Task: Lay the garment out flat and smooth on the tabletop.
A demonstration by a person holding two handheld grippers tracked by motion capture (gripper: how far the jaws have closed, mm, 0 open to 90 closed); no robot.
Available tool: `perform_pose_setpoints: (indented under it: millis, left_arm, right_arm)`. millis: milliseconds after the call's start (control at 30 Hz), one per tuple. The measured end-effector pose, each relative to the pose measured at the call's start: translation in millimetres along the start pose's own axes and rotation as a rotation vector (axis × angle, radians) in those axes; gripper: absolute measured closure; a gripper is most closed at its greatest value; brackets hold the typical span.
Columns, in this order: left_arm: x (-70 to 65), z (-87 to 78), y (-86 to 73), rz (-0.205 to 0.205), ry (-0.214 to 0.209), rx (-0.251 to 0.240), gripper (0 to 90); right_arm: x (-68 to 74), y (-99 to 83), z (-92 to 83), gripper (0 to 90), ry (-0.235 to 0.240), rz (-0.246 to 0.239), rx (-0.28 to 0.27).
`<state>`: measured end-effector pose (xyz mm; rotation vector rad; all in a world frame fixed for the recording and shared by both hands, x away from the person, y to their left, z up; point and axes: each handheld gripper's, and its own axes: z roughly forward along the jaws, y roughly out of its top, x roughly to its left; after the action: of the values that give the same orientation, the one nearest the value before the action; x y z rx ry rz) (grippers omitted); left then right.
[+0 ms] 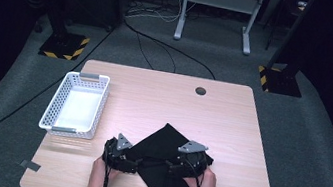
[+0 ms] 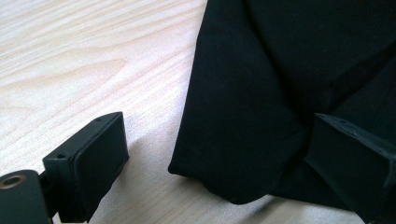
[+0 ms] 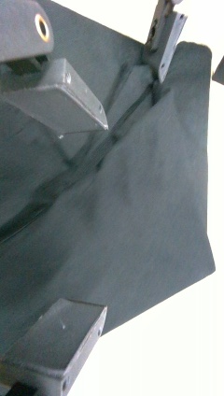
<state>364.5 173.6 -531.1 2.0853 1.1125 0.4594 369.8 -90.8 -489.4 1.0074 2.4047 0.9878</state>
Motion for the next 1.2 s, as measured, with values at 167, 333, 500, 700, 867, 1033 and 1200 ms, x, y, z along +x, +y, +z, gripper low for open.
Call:
perform_pose_setpoints:
  millis: [167,333,500,700,867,1033,1200]
  left_arm:
    - [0.1,0.0,0.0,0.0,0.0,0.0,5.4]
    - [0.1,-0.1,-0.1,0.001,-0.001,-0.001,5.5]
    - [0.1,-0.1,-0.1,0.001,0.0,-0.001,5.6]
    - [0.1,-0.1,-0.1,0.0,0.0,-0.002,5.8]
    - [0.1,-0.2,-0.1,-0.001,0.0,-0.002,5.9]
    - [0.1,-0.2,-0.2,0.0,0.0,-0.002,5.9]
    - [0.0,-0.2,-0.2,0.0,0.0,-0.003,6.1]
  right_arm:
    - [13.3,12.9,19.7,15.7,0.04,-0.044,0.033]
    - [20.0,17.8,31.4,28.9,0.05,-0.072,0.063]
    - [19.8,18.7,32.0,49.2,0.065,-0.051,0.063]
    - [22.4,18.6,31.8,68.2,0.057,-0.087,0.054]
    - [16.7,18.5,26.3,78.8,0.079,-0.047,0.014]
    - [11.6,18.9,22.6,83.8,0.071,-0.025,-0.011]
    - [6.0,20.8,19.1,85.2,0.071,0.0,-0.027]
